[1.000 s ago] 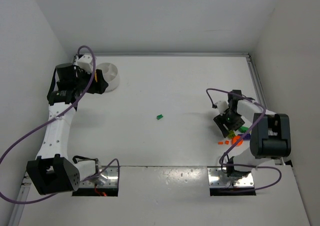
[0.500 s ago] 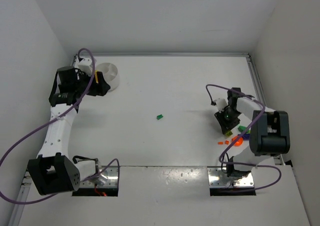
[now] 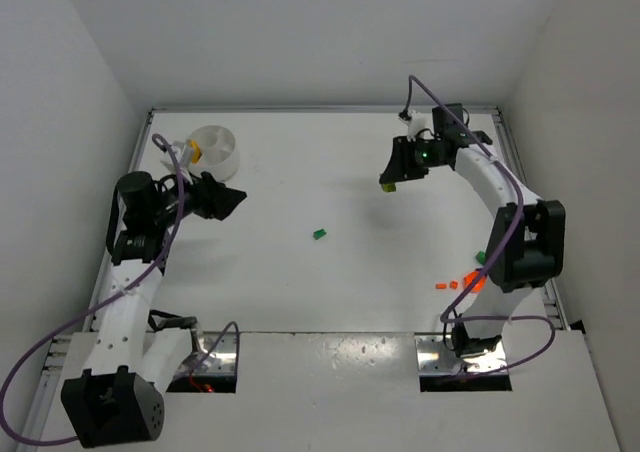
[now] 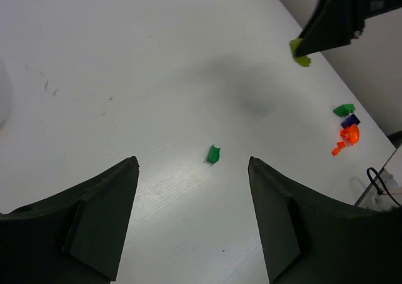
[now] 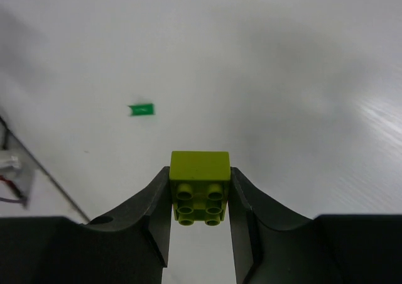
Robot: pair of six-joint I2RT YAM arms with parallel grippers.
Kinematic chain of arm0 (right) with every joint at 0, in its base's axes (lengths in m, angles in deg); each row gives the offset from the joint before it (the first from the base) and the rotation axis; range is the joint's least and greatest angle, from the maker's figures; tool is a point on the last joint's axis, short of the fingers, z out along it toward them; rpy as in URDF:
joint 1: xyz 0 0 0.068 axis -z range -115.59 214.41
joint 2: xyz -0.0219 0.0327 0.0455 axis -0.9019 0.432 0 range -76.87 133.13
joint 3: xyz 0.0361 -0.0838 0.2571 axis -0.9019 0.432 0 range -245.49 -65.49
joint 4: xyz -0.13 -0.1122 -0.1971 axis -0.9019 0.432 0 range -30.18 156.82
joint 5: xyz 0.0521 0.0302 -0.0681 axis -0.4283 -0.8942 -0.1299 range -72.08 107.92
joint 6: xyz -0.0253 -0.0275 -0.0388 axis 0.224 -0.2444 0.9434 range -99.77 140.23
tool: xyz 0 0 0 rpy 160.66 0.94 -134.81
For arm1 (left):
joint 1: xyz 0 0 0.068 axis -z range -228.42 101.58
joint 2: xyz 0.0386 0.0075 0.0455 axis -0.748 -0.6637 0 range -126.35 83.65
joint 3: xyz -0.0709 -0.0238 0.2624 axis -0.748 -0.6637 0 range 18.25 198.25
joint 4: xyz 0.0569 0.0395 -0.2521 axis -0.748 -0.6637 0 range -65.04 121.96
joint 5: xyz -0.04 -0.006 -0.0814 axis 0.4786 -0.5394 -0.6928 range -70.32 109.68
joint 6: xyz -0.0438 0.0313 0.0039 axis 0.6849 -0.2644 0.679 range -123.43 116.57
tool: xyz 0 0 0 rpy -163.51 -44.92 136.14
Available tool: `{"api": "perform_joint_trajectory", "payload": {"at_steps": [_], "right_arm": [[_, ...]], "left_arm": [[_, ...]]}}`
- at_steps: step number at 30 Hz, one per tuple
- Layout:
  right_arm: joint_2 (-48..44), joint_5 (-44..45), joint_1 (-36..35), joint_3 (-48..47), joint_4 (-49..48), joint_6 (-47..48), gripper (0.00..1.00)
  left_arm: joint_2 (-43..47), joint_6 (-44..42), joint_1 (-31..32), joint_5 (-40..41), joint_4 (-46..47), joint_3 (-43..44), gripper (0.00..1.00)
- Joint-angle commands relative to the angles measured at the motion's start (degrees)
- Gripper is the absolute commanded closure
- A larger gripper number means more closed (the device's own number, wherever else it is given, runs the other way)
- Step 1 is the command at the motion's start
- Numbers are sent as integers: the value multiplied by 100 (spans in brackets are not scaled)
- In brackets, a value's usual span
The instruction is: Sort the legos into containers by color
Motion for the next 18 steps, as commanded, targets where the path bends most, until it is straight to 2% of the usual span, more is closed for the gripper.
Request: {"api": "perform_joint_trajectory", "payload": {"at_steps": [1,2,3,7,10,12,15,18], "right_arm": [[373,-1148,-87,-61,-801,-1765,100],[374,-1437,-157,36,-1109,-2482,100],[470,-1501,-158,106,-1573,-2794,100],[944,-1695,-359,-155,-1788,-3972,100],[1226,-898,-508,-499,-1350,-5052,100],[1305,-702,-588,-640,-1113,-5327,100],[1463,-1139,-711,-588,-1462,-6073,100],[1630,-1352,-904,-665,-1718,-6321,100]], "left_arm": [[135,542,330,-192,1115,-198,24],[83,639,574,-96,1239,-199,22],[-31,640,733,27,1310,-199,22],[-461,570,1498,774,1415,-59,22],[-978,850,1815,1143,1557,82,22],[-1322,904,1964,1205,1557,248,23],[-2113,790,2517,1380,1127,1003,28],[-2720,790,3150,1679,960,1751,29]]}}
